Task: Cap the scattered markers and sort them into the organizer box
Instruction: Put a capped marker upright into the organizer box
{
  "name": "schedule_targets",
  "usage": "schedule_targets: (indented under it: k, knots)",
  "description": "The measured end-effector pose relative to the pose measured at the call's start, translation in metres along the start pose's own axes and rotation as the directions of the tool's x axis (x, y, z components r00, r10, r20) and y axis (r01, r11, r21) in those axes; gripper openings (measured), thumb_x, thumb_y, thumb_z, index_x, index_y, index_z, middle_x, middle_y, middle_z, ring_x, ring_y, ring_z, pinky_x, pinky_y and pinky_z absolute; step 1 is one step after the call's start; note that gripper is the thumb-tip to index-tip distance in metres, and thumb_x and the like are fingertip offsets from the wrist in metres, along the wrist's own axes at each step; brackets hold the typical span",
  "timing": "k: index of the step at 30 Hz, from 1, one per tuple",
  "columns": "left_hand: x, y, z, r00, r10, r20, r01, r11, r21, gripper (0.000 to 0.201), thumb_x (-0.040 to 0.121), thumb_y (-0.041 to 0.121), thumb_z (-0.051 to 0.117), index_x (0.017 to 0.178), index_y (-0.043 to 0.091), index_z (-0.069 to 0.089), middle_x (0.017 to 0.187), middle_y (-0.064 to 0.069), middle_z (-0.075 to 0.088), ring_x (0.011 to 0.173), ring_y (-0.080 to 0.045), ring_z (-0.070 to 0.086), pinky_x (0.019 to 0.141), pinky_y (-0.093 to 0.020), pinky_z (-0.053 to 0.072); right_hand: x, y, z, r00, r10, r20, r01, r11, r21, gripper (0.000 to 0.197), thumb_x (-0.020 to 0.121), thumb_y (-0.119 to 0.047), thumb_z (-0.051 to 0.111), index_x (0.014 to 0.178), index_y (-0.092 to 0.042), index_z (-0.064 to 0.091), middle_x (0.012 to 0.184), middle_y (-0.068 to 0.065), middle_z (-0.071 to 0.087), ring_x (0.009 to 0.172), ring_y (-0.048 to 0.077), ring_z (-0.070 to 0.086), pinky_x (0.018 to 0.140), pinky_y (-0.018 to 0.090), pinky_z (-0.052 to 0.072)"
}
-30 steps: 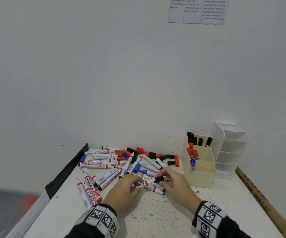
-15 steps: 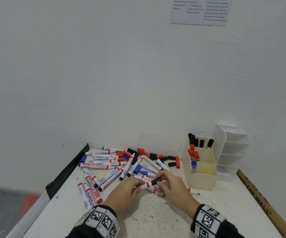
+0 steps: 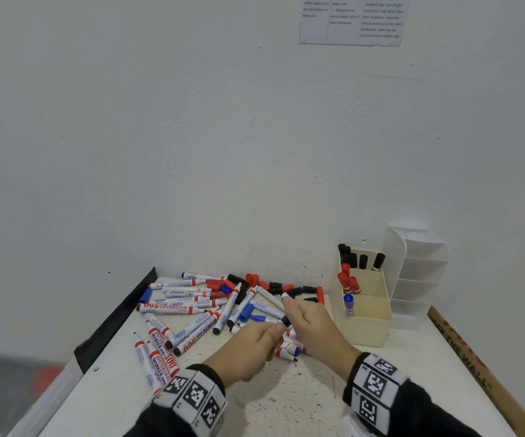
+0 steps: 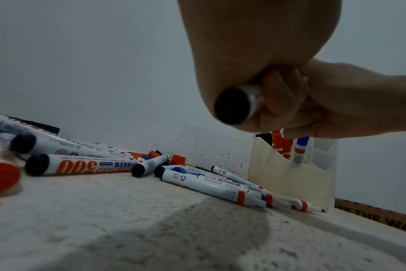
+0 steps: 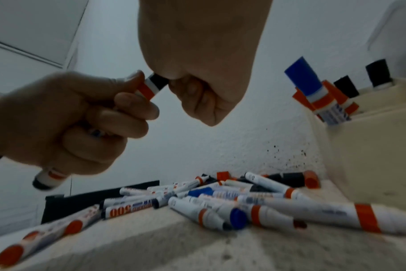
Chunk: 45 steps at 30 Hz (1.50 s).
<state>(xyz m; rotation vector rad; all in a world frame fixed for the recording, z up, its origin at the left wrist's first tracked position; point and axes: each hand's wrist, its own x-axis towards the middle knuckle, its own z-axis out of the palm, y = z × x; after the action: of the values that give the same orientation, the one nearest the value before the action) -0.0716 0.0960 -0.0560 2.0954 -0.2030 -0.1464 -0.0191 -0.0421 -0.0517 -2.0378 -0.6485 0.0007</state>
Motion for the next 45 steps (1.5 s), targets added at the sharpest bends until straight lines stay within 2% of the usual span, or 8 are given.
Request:
schedule_targets:
  k: [4,7,10,15,19,24,37,45]
  knots:
    - [0.009,0.016,0.004,1.0,0.026,0.006,-0.025,0.982,-0.188,0.036,0.098,0.041,0.03,0.074,0.019,0.045,0.058,0.008,0.041,0.042,-0.004,0.034,0.043,-0.017,0.031,0.007,-0.013,-0.024,0.997,-0.068,-0.033,0.067,0.996,-0.051,0.041,0.096,-0.027,0.044,0.055,-0.022,0.04,0.047,-0.011,0.037,0.047,0.002,0.036,0.049,0.017,0.029]
    - [0.021,0.024,0.011,0.995,0.081,-0.064,-0.092,0.979,-0.183,0.033,0.099,0.042,0.026,0.109,0.028,0.054,0.094,0.017,0.055,0.087,0.0,0.053,0.079,-0.016,0.04,0.012,-0.027,-0.046,0.988,-0.103,-0.116,0.09,0.989,-0.116,0.029,0.094,-0.033,0.049,0.069,-0.019,0.052,0.059,-0.004,0.053,0.054,0.006,0.053,0.05,0.014,0.037]
    - [0.033,0.005,0.011,0.999,0.023,-0.046,-0.017,0.993,0.12,0.043,0.098,0.04,0.036,0.139,0.026,0.035,0.133,0.01,0.04,0.123,-0.007,0.04,0.103,-0.024,0.033,0.022,-0.04,-0.079,0.937,-0.133,-0.324,0.094,0.987,-0.133,0.016,0.094,-0.028,0.047,0.086,-0.016,0.053,0.074,-0.003,0.059,0.06,0.007,0.057,0.05,0.009,0.042]
    - [0.035,-0.03,0.015,0.998,-0.054,0.015,0.028,0.725,0.688,0.037,0.092,0.028,0.044,0.129,0.027,0.047,0.137,0.005,0.041,0.125,-0.013,0.041,0.111,-0.037,0.031,0.044,-0.029,-0.131,0.745,-0.235,-0.624,0.059,0.955,-0.289,0.016,0.098,-0.018,0.041,0.104,-0.01,0.053,0.089,-0.006,0.051,0.078,0.006,0.054,0.075,0.009,0.039]
    - [0.037,-0.04,0.016,1.0,-0.012,0.01,0.001,0.704,0.71,0.038,0.094,0.026,0.04,0.132,0.029,0.045,0.138,0.006,0.041,0.126,-0.013,0.039,0.11,-0.036,0.03,0.052,0.002,-0.134,0.795,-0.15,-0.587,-0.05,0.95,-0.31,0.028,0.098,-0.013,0.039,0.12,0.001,0.05,0.115,0.01,0.044,0.079,0.002,0.048,0.075,-0.004,0.031]
    - [0.043,-0.042,0.017,1.0,0.014,0.023,-0.026,0.708,0.706,0.039,0.093,0.023,0.043,0.132,0.028,0.043,0.138,0.006,0.04,0.127,-0.014,0.038,0.108,-0.036,0.035,0.067,0.038,-0.129,0.804,-0.106,-0.585,-0.113,0.939,-0.325,0.01,0.096,-0.016,0.04,0.101,-0.016,0.048,0.093,0.009,0.057,0.084,0.026,0.059,0.078,0.041,0.053]
    - [0.049,-0.04,0.02,0.998,0.06,-0.02,-0.025,0.67,0.742,0.036,0.093,0.02,0.047,0.128,0.029,0.049,0.134,0.008,0.046,0.124,-0.016,0.041,0.107,-0.036,0.036,0.07,0.059,-0.116,0.929,0.172,-0.327,-0.352,0.683,-0.64,0.035,0.098,-0.024,0.032,0.121,-0.01,0.053,0.131,0.01,0.049,0.117,0.026,0.047,0.101,0.036,0.033]
    - [0.049,-0.039,0.026,0.998,0.067,-0.006,-0.042,0.683,0.73,0.028,0.091,0.02,0.052,0.118,0.025,0.051,0.124,0.006,0.049,0.114,-0.016,0.045,0.099,-0.035,0.043,0.062,0.021,-0.107,0.884,-0.055,-0.465,-0.208,0.844,-0.494,0.022,0.092,-0.02,0.045,0.11,-0.014,0.056,0.12,0.004,0.046,0.099,0.015,0.05,0.079,0.028,0.046]
